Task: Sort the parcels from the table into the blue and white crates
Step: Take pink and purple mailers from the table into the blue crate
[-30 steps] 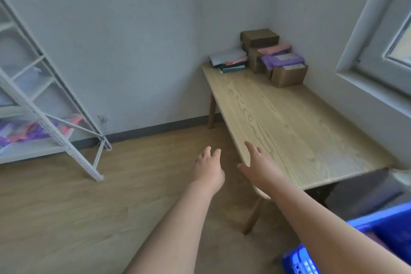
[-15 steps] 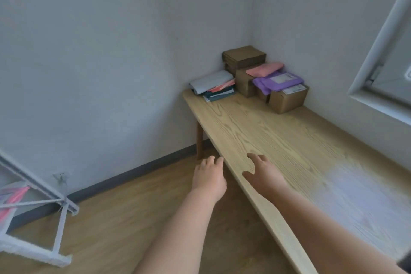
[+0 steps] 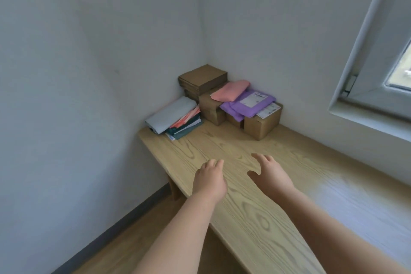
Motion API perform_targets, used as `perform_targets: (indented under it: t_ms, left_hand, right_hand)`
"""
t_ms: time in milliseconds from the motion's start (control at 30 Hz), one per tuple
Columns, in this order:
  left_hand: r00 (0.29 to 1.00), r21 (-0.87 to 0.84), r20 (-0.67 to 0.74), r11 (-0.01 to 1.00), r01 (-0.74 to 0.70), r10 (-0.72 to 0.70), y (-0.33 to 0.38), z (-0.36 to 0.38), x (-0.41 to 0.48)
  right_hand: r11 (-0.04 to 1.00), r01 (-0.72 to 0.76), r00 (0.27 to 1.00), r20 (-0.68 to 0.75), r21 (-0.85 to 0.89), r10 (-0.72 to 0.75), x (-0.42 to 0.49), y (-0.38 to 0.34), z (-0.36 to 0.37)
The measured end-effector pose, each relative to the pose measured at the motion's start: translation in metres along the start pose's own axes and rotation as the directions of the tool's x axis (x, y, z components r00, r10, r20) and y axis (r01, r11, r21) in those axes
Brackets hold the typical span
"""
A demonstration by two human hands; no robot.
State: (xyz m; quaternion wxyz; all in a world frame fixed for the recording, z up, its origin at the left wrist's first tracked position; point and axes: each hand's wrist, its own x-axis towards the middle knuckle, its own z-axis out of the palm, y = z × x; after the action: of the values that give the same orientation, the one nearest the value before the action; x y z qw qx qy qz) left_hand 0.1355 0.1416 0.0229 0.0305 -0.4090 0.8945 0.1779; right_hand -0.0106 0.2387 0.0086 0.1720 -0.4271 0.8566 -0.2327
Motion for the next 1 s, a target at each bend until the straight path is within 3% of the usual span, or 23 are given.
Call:
perform_targets:
  t_ms: [500, 633, 1000]
  left_hand:
    - [0.974, 0.04, 0.007, 0.973, -0.228, 0.228, -0.003, -0.029, 0.221]
    - [0.927, 0.03, 0.079, 0.929, -0.369, 0.366, -0.006, -0.031, 0.29]
    - [0.732, 0.319, 0.183, 0.664, -0.676, 0.657, -0.001, -0.049, 0.431]
  right_hand:
    - [0.989, -0.147, 0.979, -0.139, 0.014, 0.148, 0.161, -0.004, -0.015]
    - [0.953, -0.294, 0.938, -0.171, 0.07, 0.302, 0.209, -0.012, -0.011]
    - [0.699, -0.559, 0.732, -0.13, 0.447, 0.669, 0.321, -0.025, -0.003]
